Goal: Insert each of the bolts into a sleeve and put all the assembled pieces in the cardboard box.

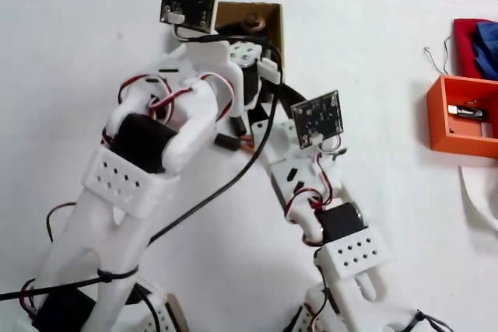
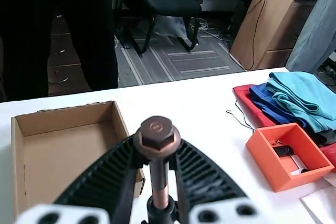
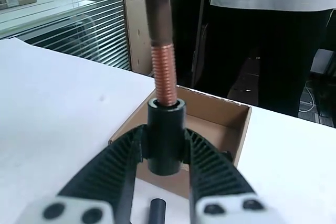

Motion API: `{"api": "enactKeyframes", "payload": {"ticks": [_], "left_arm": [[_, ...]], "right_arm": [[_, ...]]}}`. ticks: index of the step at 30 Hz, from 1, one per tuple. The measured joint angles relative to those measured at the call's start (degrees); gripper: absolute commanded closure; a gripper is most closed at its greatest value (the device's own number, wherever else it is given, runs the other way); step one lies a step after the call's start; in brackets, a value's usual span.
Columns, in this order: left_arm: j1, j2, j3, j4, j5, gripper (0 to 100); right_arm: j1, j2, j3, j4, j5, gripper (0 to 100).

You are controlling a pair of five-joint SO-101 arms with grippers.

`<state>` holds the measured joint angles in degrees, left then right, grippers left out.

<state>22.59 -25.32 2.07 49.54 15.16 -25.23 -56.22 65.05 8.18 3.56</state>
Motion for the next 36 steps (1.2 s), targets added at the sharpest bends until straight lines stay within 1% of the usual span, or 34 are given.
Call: {"api": "enactKeyframes", "payload": {"ticks": [16,19,27,36], "left_arm": [[0.1,0.2,1.0,0.0,0.6,97],[0.2,0.2,1.0,0.0,0.6,97],[2.8,0.2,1.1,0.0,0.4,97],[3.1,0.1,6.7,0.4,0.6,96]], "right_arm": [[0.0,-0.1,-1.2,-0.2,0.0,97.7],[0.0,-2.3,-1.2,-0.2,0.0,97.7],[0.3,-6.1,-1.2,0.8,0.0,97.7],[0.3,-6.1,-1.1,0.9,0.0,97.7]]}}
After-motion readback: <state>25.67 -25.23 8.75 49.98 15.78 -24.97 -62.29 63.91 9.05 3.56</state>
